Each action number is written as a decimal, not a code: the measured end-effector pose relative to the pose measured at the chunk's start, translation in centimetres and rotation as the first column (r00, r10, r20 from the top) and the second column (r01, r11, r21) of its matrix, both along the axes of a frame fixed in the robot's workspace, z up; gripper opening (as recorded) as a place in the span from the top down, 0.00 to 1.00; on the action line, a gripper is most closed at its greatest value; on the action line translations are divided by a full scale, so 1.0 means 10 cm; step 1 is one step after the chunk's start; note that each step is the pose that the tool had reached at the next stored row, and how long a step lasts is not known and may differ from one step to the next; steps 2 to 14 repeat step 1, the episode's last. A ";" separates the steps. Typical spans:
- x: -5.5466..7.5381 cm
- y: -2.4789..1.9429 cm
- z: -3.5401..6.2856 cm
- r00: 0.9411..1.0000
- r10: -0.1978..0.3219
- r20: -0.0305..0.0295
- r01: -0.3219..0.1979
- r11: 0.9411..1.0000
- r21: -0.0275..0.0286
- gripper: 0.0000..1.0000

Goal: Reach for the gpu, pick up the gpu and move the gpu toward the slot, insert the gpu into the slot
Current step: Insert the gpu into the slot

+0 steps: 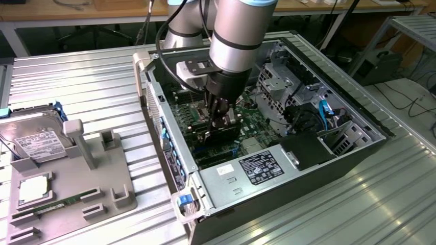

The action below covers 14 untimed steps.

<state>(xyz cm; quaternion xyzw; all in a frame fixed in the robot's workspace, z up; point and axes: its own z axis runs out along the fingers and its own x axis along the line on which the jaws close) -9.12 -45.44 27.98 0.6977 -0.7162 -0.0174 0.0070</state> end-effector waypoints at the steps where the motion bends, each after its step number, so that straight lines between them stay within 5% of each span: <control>1: 0.00 0.000 0.000 1.000 0.000 0.000 0.000 1.000 0.000 0.89; 14: 0.00 0.000 0.000 1.000 0.000 0.000 0.000 1.000 0.000 0.89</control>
